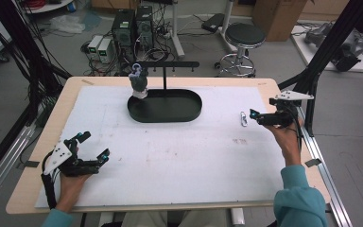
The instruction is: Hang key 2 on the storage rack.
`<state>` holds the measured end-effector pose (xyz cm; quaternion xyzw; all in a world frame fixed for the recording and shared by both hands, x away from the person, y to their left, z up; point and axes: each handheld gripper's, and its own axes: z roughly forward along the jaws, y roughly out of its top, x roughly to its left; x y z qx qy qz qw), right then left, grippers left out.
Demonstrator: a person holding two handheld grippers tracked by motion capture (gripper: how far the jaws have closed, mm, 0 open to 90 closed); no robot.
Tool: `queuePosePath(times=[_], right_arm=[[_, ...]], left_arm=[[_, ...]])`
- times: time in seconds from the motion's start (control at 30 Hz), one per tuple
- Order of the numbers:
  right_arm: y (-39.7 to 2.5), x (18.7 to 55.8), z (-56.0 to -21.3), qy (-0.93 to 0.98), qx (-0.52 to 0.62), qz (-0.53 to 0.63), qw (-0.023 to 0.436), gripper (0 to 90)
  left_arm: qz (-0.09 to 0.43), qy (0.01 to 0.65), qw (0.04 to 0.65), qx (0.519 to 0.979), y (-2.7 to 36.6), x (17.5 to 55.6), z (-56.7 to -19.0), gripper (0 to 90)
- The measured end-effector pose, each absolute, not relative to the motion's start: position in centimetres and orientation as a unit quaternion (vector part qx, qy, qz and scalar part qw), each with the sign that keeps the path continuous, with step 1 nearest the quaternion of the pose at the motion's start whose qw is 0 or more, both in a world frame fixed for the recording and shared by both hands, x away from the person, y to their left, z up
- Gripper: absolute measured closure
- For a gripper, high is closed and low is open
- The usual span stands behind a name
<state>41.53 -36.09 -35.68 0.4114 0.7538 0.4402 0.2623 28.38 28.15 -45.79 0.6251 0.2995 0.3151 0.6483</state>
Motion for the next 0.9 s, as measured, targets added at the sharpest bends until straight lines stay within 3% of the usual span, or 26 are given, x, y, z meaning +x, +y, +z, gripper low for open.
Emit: queuePosePath(times=[0.43,0.9], right_arm=[[-35.8,45.0,-35.1,0.781,0.426,0.406,0.210,1.7],[-34.5,47.7,-35.7,0.811,0.428,0.354,0.184,5.1]], left_arm=[[0.316,0.300,0.648,0.625,28.2,28.4,-45.8,1.7],[0.316,0.301,0.649,0.624,28.2,28.4,-45.8,1.7]])
